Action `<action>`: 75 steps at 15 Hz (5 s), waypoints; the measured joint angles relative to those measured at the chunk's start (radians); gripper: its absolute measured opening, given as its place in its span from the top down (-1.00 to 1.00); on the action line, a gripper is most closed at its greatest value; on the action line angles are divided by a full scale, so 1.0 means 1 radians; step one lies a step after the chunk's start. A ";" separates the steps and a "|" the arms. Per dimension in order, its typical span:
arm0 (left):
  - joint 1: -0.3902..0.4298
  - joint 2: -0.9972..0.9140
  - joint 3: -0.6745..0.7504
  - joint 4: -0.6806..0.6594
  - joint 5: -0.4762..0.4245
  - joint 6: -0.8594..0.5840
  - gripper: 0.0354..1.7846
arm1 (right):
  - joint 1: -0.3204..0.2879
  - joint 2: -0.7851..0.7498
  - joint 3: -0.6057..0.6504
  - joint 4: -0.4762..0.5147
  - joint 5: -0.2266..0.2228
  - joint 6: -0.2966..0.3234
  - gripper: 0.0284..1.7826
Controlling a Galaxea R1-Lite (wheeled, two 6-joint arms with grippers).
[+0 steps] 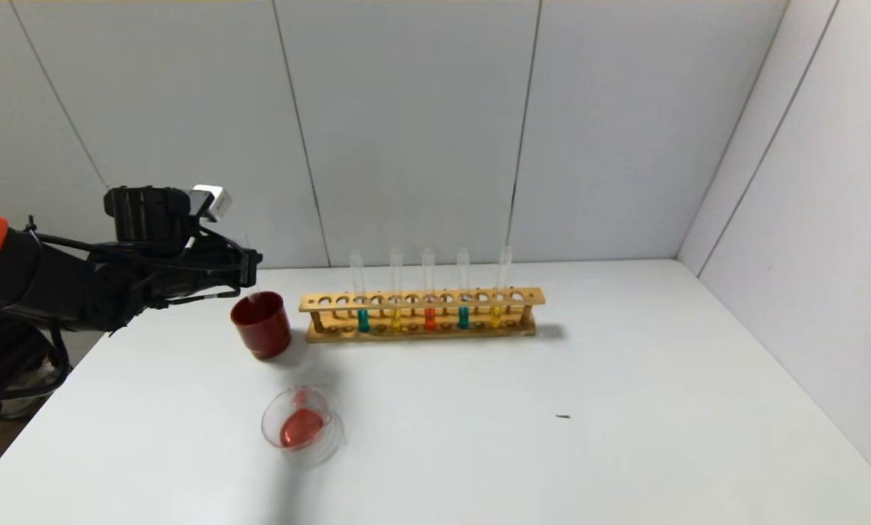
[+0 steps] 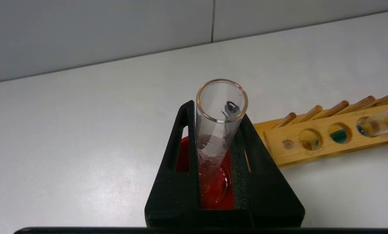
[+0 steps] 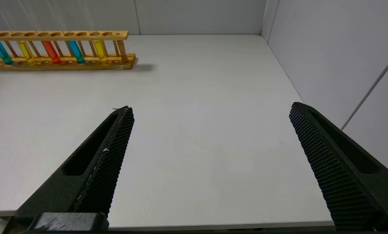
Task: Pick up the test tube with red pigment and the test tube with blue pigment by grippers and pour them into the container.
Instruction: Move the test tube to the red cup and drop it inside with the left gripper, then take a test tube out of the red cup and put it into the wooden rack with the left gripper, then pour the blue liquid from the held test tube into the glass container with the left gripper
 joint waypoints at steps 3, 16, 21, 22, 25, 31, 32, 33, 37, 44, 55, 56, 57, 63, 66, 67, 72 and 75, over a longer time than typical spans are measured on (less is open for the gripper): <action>-0.002 0.023 0.013 0.000 0.003 -0.001 0.65 | 0.000 0.000 0.000 0.000 0.000 0.000 -0.96; -0.013 0.034 0.047 -0.080 0.030 0.011 -0.95 | 0.000 0.000 0.000 0.000 0.000 0.000 -0.96; -0.080 -0.167 0.026 0.163 0.033 0.027 -0.96 | 0.000 0.000 0.000 0.000 0.000 0.000 -0.96; -0.115 -0.220 0.015 0.266 0.029 0.022 -0.96 | 0.000 0.000 0.000 0.000 0.000 0.000 -0.96; -0.179 -0.317 0.034 0.402 -0.029 0.007 -0.96 | 0.000 0.000 0.000 0.000 0.000 0.000 -0.96; -0.198 -0.330 0.152 0.287 -0.162 0.011 -0.96 | 0.000 0.000 0.000 0.000 0.000 0.000 -0.96; -0.203 -0.314 0.154 0.277 -0.162 0.012 -0.96 | 0.000 0.000 0.000 0.000 0.000 0.000 -0.96; -0.209 -0.291 0.149 0.264 -0.163 0.010 -0.96 | 0.000 0.000 0.000 0.000 0.000 0.000 -0.96; -0.237 -0.176 0.096 0.176 -0.160 -0.021 -0.96 | 0.000 0.000 0.000 0.000 0.000 0.000 -0.96; -0.258 0.059 -0.171 0.167 -0.068 -0.070 -0.96 | 0.000 0.000 0.000 0.000 0.000 0.000 -0.96; -0.289 0.180 -0.280 0.166 -0.058 -0.084 0.17 | 0.000 0.000 0.000 0.000 0.000 0.000 -0.96; -0.289 0.180 -0.280 0.166 -0.053 -0.084 0.38 | 0.000 0.000 0.000 0.000 0.000 0.000 -0.96; -0.290 0.180 -0.280 0.167 -0.050 -0.084 0.53 | 0.000 0.000 0.000 0.000 0.000 0.000 -0.96; -0.292 0.141 -0.281 0.174 -0.041 -0.081 0.67 | 0.000 0.000 0.000 0.000 0.000 0.000 -0.96; -0.292 0.088 -0.319 0.237 -0.039 -0.079 0.67 | 0.000 0.000 0.000 0.000 0.000 0.000 -0.96; -0.292 0.067 -0.343 0.270 -0.037 -0.076 0.67 | 0.000 0.000 0.000 0.000 0.000 0.000 -0.96; -0.292 -0.058 -0.459 0.452 -0.031 -0.044 0.67 | 0.000 0.000 0.000 0.000 0.000 0.000 -0.96; -0.290 -0.151 -0.430 0.470 -0.032 0.022 0.67 | 0.000 0.000 0.000 0.000 0.000 0.000 -0.96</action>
